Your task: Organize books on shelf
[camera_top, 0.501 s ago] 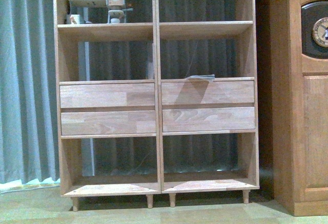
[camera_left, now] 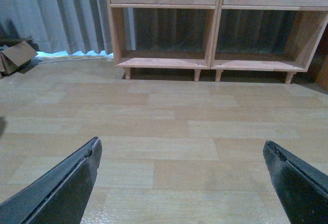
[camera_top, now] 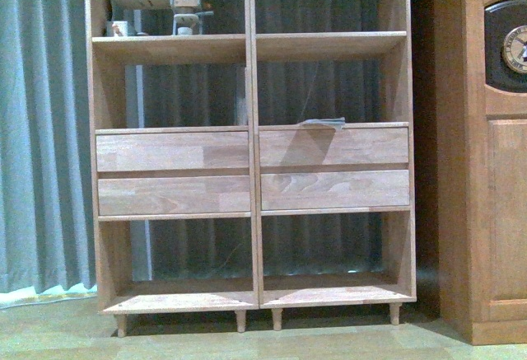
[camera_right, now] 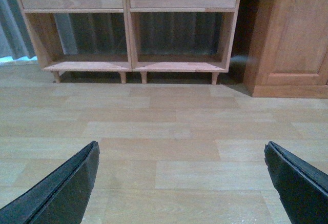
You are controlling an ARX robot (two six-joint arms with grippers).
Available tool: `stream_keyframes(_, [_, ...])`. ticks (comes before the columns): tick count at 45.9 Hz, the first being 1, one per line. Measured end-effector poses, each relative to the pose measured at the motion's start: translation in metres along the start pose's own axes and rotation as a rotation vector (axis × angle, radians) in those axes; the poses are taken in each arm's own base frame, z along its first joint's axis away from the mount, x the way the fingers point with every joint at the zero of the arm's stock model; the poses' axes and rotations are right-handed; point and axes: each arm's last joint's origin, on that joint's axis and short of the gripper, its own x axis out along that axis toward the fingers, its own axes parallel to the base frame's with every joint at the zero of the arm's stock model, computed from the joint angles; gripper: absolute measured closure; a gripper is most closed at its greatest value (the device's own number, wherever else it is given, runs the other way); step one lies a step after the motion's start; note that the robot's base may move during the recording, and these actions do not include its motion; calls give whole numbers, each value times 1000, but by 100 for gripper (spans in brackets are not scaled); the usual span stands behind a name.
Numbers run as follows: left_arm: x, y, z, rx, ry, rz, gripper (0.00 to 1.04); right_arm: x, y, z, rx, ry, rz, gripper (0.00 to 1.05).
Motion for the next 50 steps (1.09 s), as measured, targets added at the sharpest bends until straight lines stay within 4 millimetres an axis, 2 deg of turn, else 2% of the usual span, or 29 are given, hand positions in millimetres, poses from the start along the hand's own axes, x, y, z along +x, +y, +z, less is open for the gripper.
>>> stream_keyframes(50, [0, 0, 0, 0, 0, 0, 7, 0, 0, 0, 0, 0, 0, 7])
